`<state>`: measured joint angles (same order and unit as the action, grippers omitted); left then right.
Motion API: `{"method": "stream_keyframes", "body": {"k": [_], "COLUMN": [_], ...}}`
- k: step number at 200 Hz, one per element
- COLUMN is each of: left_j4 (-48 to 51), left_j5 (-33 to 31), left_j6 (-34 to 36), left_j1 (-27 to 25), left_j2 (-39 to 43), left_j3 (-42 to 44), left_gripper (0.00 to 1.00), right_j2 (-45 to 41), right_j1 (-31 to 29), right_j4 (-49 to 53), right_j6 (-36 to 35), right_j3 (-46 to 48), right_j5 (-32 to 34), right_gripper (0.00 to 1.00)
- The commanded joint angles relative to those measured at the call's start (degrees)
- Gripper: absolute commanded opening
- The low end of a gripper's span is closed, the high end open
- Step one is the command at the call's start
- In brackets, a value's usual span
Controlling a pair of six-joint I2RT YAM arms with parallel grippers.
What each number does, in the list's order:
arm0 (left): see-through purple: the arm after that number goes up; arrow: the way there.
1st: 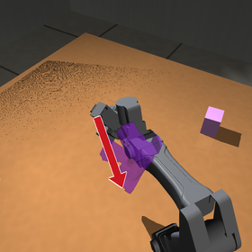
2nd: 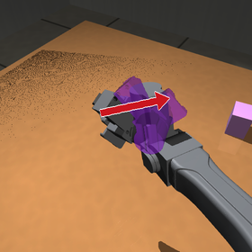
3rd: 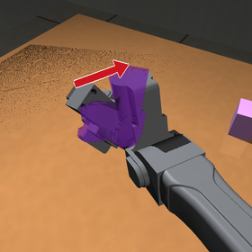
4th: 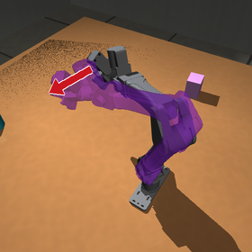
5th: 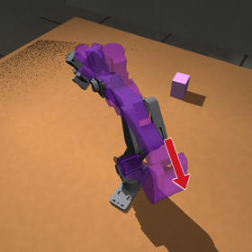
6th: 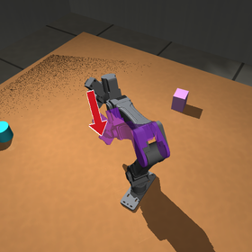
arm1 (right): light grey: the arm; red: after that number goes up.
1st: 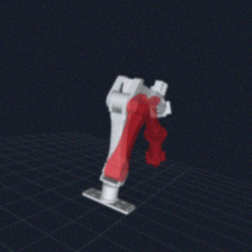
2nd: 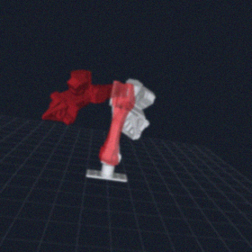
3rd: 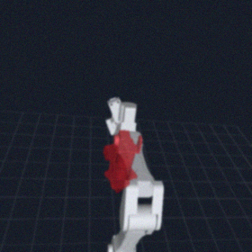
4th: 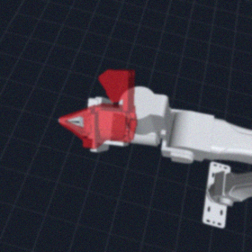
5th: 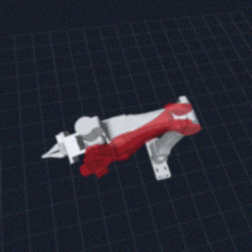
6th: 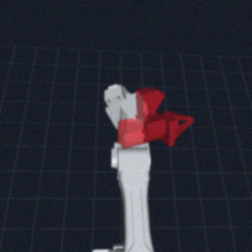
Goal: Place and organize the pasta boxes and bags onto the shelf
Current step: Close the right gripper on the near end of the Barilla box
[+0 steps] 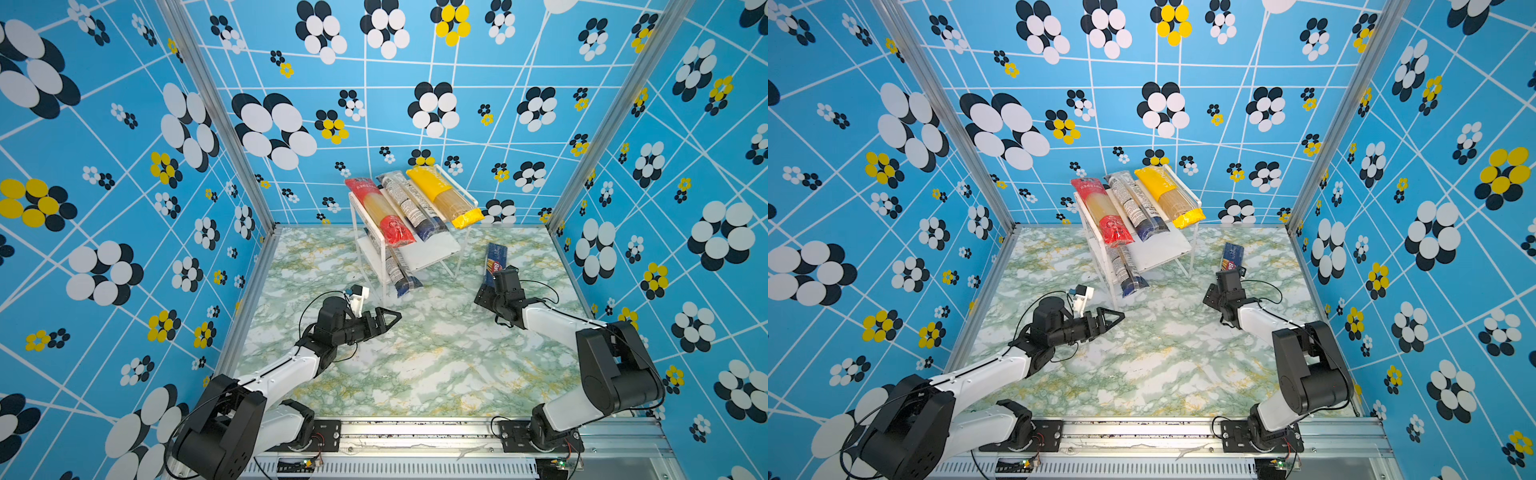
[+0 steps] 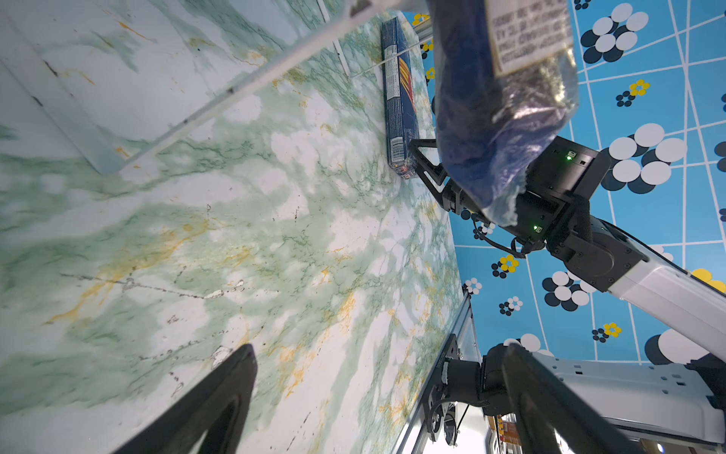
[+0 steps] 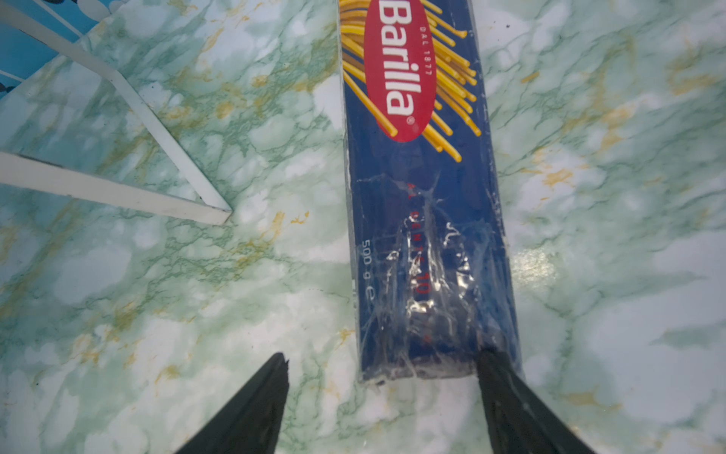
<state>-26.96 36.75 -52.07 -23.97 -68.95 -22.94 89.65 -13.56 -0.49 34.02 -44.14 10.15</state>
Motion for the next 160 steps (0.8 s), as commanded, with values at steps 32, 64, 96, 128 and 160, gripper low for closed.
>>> {"method": "stream_keyframes", "body": {"k": [32,64,96,128,160], "left_j4": [-2.5,-2.48,-2.57,-2.13,-2.31], "left_j5": [1.54,1.53,1.44,1.14,1.24], "left_j6": [-0.9,-0.84,-0.94,-1.03,-1.1], "left_j1": [0.59,0.57,0.65,0.61,0.67], "left_j2": [-0.27,-0.22,-0.25,-0.4,-0.68], "left_j3": [1.25,1.37,1.33,1.24,1.16], "left_gripper": [0.99,0.99,0.99,0.99,0.99], "right_j2": [1.95,-0.01,-1.64,-2.69,-2.86], "right_j1": [0.82,0.9,0.94,1.26,1.96], "right_j4": [0.75,1.49,3.68,5.19,5.33], "right_j6": [-1.26,-2.18,-3.47,-3.7,-3.86], "right_j3": [-0.52,0.0,-0.73,-1.06,-1.07], "right_j5": [-0.23,0.81,1.06,2.18,2.55], "right_gripper": [0.79,0.79,0.8,0.82,0.85]}}
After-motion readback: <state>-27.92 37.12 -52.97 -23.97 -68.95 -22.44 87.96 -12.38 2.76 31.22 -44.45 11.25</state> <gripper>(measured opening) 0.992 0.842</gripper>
